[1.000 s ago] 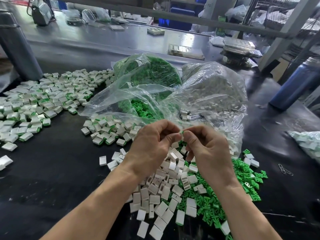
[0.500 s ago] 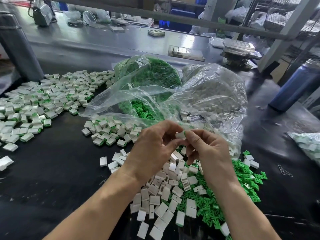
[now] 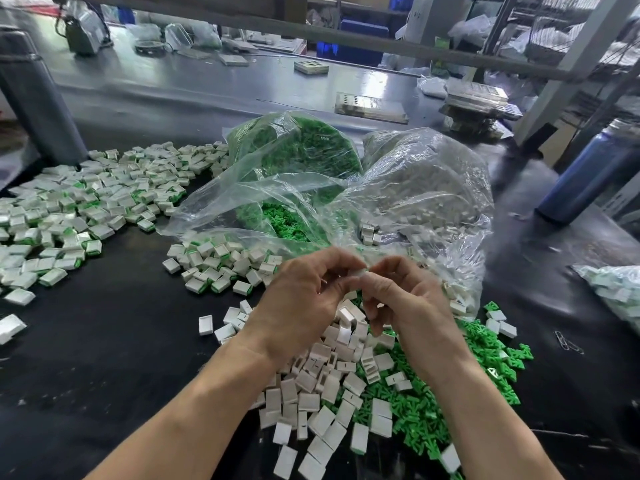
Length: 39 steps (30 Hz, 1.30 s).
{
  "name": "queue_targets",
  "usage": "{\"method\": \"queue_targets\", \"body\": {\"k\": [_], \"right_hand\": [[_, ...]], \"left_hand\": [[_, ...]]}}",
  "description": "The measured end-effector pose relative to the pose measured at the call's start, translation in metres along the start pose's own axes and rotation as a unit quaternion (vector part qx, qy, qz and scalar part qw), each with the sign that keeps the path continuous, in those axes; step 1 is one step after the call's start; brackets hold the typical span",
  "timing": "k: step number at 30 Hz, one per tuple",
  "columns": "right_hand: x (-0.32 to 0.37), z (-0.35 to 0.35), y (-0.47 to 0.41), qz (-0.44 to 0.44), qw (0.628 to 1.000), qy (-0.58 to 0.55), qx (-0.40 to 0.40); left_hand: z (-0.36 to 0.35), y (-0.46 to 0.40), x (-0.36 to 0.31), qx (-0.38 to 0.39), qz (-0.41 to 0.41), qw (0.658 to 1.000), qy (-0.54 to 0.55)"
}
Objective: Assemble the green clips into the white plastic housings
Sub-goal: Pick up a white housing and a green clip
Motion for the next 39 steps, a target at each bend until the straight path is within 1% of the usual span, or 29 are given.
{"method": "queue_targets", "body": {"k": [2,4,6,9,12,15,18,20,23,32,35,39], "right_hand": [[-0.002,-0.001,0.0,-0.008,1.0,-0.011,0.007],[-0.001,0.0,0.001,-0.009,1.0,-0.003,-0.003],[0.0,0.004,0.003,-0.002,0.999,0.014,-0.031],[0.001,0.015,0.002,0.008,0.996,0.022,-0.086],[-0.002,0.02,0.0,-0.002,0.992,0.048,-0.117],[-0.003,0.021,-0.003,0.0,0.989,0.078,-0.125],[-0.003,0.021,-0.003,0.006,0.985,0.109,-0.133],[-0.004,0.023,-0.003,0.005,0.983,0.12,-0.136],[-0.005,0.025,-0.003,-0.003,0.98,0.139,-0.14],[-0.004,0.031,-0.001,-0.01,0.975,0.166,-0.146],[-0.003,0.028,0.0,-0.01,0.973,0.191,-0.131],[-0.004,0.017,0.001,-0.009,0.97,0.228,-0.088]], "left_hand": [[-0.001,-0.001,-0.001,0.012,0.003,1.0,0.006],[0.001,-0.001,0.0,0.017,0.007,1.0,-0.012],[0.009,-0.003,0.006,0.018,0.024,0.998,-0.051],[0.03,-0.001,0.026,0.014,0.083,0.988,-0.127],[0.056,0.002,0.038,-0.021,0.115,0.971,-0.21],[0.075,0.003,0.037,-0.077,0.112,0.954,-0.267],[0.086,0.004,0.039,-0.101,0.116,0.93,-0.333],[0.092,0.004,0.04,-0.117,0.129,0.918,-0.357],[0.095,0.005,0.044,-0.126,0.157,0.91,-0.363],[0.082,0.008,0.048,-0.057,0.194,0.919,-0.338],[0.075,0.008,0.048,-0.042,0.2,0.92,-0.335],[0.066,0.006,0.049,-0.019,0.189,0.918,-0.349]]}}
Point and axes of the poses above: each hand's wrist, its own y-axis away from the middle knuckle, its own z-axis out of the back of the hand, x = y × z, the point moved 8 cm from there along -y, towards the middle knuckle, and after that the axes turned 10 degrees about -z, right-handed, at the moved point
